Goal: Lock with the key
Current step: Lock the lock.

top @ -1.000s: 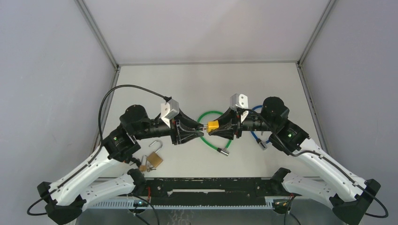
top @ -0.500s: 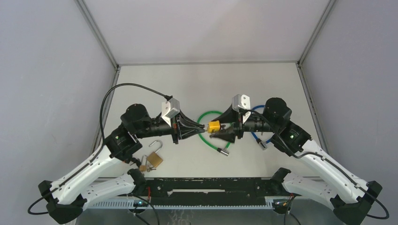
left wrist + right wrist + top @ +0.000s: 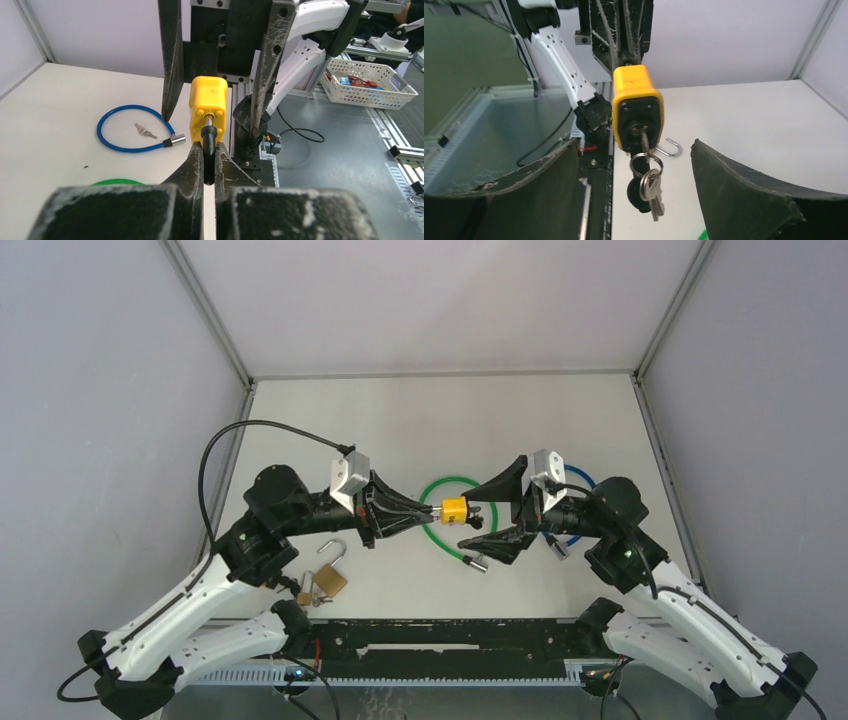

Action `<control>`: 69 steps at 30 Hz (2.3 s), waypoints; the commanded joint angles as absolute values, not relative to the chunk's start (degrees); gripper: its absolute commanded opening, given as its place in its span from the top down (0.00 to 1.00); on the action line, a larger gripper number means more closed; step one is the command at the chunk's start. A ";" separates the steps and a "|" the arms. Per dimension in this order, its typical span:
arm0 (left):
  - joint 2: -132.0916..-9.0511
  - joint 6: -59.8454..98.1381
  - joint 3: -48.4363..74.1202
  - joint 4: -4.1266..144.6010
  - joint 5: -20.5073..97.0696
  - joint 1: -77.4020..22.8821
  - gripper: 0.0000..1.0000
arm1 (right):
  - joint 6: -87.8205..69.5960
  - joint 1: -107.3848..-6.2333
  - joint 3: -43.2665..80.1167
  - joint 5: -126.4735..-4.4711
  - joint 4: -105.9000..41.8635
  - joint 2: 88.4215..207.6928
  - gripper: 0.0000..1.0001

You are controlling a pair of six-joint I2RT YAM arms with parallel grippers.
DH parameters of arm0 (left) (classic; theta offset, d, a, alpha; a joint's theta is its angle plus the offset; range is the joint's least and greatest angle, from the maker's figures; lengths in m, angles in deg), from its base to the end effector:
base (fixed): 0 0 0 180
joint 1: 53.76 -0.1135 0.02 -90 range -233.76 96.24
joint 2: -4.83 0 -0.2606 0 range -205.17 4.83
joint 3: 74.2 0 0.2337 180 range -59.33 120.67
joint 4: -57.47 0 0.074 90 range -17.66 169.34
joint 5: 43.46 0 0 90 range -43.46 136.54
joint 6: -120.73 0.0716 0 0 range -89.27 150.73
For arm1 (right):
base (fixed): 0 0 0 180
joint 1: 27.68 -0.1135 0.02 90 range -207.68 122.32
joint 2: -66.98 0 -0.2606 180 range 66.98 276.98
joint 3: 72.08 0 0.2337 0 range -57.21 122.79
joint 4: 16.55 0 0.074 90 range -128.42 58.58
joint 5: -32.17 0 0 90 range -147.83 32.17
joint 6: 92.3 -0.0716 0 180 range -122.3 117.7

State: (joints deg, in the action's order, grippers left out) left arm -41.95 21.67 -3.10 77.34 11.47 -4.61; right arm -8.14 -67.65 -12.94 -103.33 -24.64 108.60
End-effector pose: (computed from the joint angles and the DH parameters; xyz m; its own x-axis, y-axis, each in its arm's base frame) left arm 0.0910 -0.1681 0.4099 -0.1064 -0.0740 -0.9916 0.9894 0.0915 -0.1130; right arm 0.0979 0.1487 0.3773 0.0242 0.1134 -0.9933 -0.9971 0.0740 -0.0159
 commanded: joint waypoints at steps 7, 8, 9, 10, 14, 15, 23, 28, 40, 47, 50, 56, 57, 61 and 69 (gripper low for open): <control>-40.42 19.94 -3.35 69.88 9.23 -4.69 1.00 | -21.16 -67.07 -13.59 -104.70 -6.66 110.96 0.27; -40.37 19.87 -3.34 69.88 9.20 -4.70 1.00 | -21.52 -67.10 -13.55 -105.21 -6.00 111.27 0.29; -40.36 19.83 -3.40 69.88 9.11 -4.71 1.00 | -21.94 -67.11 -13.54 -105.64 -5.10 111.58 0.32; -40.34 19.78 -3.35 69.88 9.17 -4.69 1.00 | -22.29 -67.14 -13.53 -105.93 -4.48 112.04 0.36; -40.50 19.66 -3.36 69.72 9.17 -4.72 1.00 | -23.56 -67.15 -13.48 -106.79 -3.25 113.23 0.48; -40.52 19.59 -3.48 69.64 9.19 -4.72 1.00 | -23.71 -67.21 -13.40 -106.93 -3.30 113.43 0.49; -40.60 18.29 -4.86 68.31 9.96 -4.72 1.00 | -23.91 -68.13 -13.00 -106.96 -3.33 113.98 1.00; -39.54 16.60 -7.78 66.23 12.04 -4.88 0.61 | -23.75 -66.99 -13.00 -108.14 -4.94 112.91 1.00; -36.03 15.87 -11.58 66.02 13.26 -8.21 0.45 | -23.37 -64.52 -10.45 -109.79 -9.31 111.45 1.00; -38.65 12.69 -13.08 62.42 11.92 -6.21 0.48 | -22.78 -64.51 -9.66 -108.74 -10.36 111.09 1.00; -39.38 12.80 -13.31 62.19 12.46 -5.41 0.48 | -22.89 -64.51 -9.66 -108.88 -9.92 111.14 1.00; -39.98 12.51 -12.66 61.57 13.00 -5.13 0.76 | -22.85 -64.51 -9.72 -109.42 -9.71 111.42 1.00; -39.87 12.45 -12.72 61.34 12.62 -5.11 0.79 | -22.62 -64.51 -9.67 -109.41 -10.16 111.38 1.00; -39.17 13.79 -12.66 61.48 10.77 -5.14 0.63 | -21.38 -64.42 -9.67 -109.25 -12.23 110.95 1.00; -38.84 16.10 -11.48 65.48 10.67 -5.41 0.87 | -20.60 -64.33 -8.96 -109.26 -13.80 110.34 1.00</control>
